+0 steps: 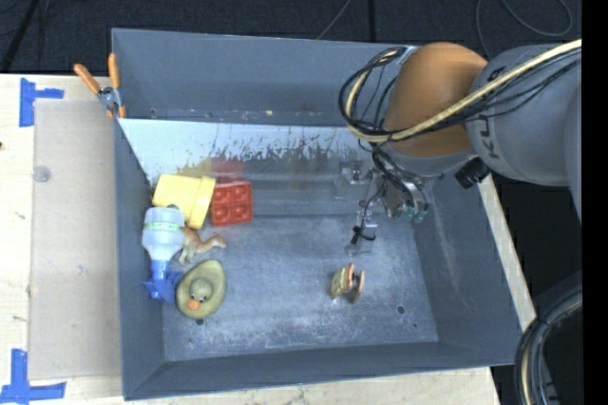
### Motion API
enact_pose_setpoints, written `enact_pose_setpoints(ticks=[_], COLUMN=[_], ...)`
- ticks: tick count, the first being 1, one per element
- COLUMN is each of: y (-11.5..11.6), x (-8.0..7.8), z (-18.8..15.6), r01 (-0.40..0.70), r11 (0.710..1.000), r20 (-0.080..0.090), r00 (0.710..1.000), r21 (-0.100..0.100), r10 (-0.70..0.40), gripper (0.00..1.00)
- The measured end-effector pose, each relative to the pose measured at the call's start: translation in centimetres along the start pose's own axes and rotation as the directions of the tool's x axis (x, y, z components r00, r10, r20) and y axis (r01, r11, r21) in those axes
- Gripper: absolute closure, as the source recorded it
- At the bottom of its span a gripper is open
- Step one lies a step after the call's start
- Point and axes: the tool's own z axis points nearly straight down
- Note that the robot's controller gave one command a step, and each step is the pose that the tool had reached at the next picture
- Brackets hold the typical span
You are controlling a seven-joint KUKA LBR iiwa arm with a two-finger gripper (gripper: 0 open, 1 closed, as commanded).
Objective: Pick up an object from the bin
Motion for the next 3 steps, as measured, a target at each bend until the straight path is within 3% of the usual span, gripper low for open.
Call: enact_pose_setpoints(ticks=[1, 2, 3], y=[-1.4, -6.1, -4.5], x=[1.6, 3.4, 9.2], z=[1.5, 4.9, 5.8], r01=[0.169, 0.384, 0.488], r11=[0.986, 0.923, 0.873], r20=[0.005, -0.001, 0.002], r00=[0.986, 0.923, 0.873], r21=[-0.001, -0.001, 0.000], r10=[-0.169, -0.384, -0.488], gripper=[0.00, 0.00, 0.00])
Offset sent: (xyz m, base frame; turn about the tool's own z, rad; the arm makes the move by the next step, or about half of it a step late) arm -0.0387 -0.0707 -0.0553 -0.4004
